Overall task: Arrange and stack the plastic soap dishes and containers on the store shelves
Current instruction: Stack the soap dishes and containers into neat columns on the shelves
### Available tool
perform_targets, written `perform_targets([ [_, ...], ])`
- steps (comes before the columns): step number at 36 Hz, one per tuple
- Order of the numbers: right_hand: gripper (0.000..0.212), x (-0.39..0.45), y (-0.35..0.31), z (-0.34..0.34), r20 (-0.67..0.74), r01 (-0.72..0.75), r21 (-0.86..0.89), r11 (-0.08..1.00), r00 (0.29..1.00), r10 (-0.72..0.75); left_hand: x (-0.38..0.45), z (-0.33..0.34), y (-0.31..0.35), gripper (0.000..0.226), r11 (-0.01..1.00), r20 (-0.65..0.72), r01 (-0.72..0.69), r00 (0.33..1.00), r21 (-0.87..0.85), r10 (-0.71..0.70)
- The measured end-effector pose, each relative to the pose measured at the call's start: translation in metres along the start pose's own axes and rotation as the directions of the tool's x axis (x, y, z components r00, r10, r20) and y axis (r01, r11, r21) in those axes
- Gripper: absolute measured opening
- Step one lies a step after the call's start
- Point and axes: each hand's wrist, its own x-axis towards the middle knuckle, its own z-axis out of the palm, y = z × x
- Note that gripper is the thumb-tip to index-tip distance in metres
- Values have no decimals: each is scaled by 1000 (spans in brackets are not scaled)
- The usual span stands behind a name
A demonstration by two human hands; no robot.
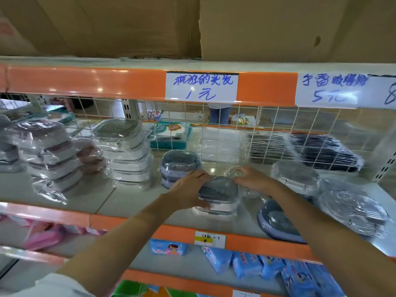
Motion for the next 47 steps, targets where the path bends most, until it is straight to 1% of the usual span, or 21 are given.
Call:
perform_targets([
  [2, 49, 4, 0, -5, -17, 16, -41, 999, 1000, -16, 1, -2, 3, 74, 1000, 0, 3, 1000, 24, -3],
  [5, 37, 15, 2, -9, -85, 29, -88, 996, 996, -37, 0, -3, 6, 73, 999, 4, 17, 1000, 34, -17],
  [6, 34, 20, 7, -7, -91, 38, -124, 992, 995, -49, -1, -3, 6, 73, 999, 7, 25, 1000, 35, -25],
  [7, 34, 21, 13, -5, -61, 39, -183, 982, 997, -51, -1, -4, 8, 72, 999, 8, 32, 999, 38, -32],
  [8, 39, 28, 23, 0, -25, 53, -240, 969, 998, -61, -2, -5, 9, 71, 998, 11, 37, 999, 45, -37],
  [9, 48, 33, 32, 4, 12, 39, -289, 957, 999, -37, -3, -5, 10, 69, 998, 15, 40, 999, 57, -41],
  [11, 64, 34, 40, 11, 43, 21, -354, 935, 999, -6, -4, -6, 13, 69, 996, 25, 44, 999, 81, -46],
  [14, 80, 29, 38, 11, 54, 1, -394, 919, 998, 22, -6, -6, 14, 80, 993, 50, 43, 998, 107, -49],
  [15, 82, 29, 37, 11, 60, -14, -398, 917, 997, 41, -7, -5, 14, 84, 993, 56, 38, 997, 109, -45],
  [18, 84, 32, 37, 11, 41, -5, -410, 912, 999, 24, -11, -1, 15, 90, 993, 41, 23, 999, 113, -27],
  [20, 80, 34, 35, 10, 4, -2, -413, 911, 1000, 4, -11, 1, 16, 88, 991, 24, 11, 1000, 130, -15],
  [22, 80, 35, 29, 4, -68, -13, -425, 905, 998, -17, -11, 3, 16, 84, 990, 12, 3, 1000, 143, -5],
  [25, 84, 35, 17, -12, -203, -3, -386, 922, 976, -81, -11, 6, 16, 81, 988, -7, 0, 1000, 155, 1],
  [28, 79, 34, 6, -27, -309, 2, -319, 948, 945, -106, -10, 9, 18, 80, 986, -23, 0, 1000, 169, 4],
  [30, 75, 31, 1, -33, -349, 0, -251, 968, 933, -90, -6, 12, 21, 80, 984, -36, -2, 999, 176, 9],
  [36, 72, 13, 4, -45, -380, 14, -89, 996, 924, -47, 19, 17, 36, 74, 987, -65, 9, 998, 161, 2],
  [39, 76, 2, 13, -50, -385, 22, -52, 998, 922, -41, 35, 19, 41, 79, 986, -53, 26, 998, 165, -18],
  [42, 78, -11, 23, -54, -384, 35, -41, 999, 922, -48, 50, 19, 43, 78, 982, -34, 47, 999, 184, -41],
  [47, 82, -38, 38, -55, -361, 33, -9, 999, 932, -34, 78, 18, 38, 83, 968, 42, 69, 996, 241, -81],
])
